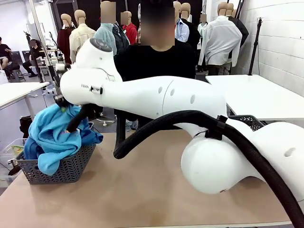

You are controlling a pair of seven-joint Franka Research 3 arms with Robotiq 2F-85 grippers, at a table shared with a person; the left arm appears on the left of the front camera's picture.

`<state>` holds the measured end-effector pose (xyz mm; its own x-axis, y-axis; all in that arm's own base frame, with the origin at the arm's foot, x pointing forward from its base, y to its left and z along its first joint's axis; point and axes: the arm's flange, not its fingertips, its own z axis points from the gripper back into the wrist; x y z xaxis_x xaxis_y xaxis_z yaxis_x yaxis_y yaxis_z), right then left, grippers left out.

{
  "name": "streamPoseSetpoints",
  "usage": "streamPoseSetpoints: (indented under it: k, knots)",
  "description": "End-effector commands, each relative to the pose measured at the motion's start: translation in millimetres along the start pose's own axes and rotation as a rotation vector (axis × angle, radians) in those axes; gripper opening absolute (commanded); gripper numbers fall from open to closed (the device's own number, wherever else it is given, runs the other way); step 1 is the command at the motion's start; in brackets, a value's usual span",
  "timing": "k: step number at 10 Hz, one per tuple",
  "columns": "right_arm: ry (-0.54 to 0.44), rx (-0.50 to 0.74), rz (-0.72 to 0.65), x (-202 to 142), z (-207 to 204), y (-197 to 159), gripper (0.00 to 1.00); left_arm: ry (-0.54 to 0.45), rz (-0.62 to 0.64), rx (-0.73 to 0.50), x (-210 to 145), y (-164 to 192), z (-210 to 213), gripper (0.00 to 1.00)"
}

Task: Sort the tops and bottoms.
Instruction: Sort the clothes according to human instructions.

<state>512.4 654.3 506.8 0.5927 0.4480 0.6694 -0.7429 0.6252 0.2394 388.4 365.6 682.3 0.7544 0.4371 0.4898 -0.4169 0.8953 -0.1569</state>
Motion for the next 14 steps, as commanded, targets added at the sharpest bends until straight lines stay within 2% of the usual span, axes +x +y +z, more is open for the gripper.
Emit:
streamPoseSetpoints:
  k: [1,5,6,9,10,14]
  knots:
    - [0.084,-0.012,-0.095,192.4,-137.4,13.9,0.00,-0.011,0.000,0.001,-1.5,1.0,1.4,1.00]
    - [0.308,0.031,-0.085,164.2,-203.3,22.4,0.00,-0.011,0.000,0.001,-1.5,1.0,1.4,1.00]
    - [0.338,0.037,-0.054,159.0,-210.1,30.9,0.00,-0.011,0.000,0.001,-1.5,1.0,1.4,1.00]
    - [0.333,0.027,-0.019,161.3,-202.6,40.1,0.00,-0.011,0.000,0.001,-1.5,1.0,1.4,1.00]
    - [0.332,0.021,-0.013,163.3,-193.9,45.1,0.16,-0.011,0.000,0.001,-1.5,1.0,1.4,1.00]
    - [0.308,-0.019,0.021,170.3,-159.5,63.4,0.92,-0.011,0.000,0.001,-1.5,1.0,1.4,1.00]
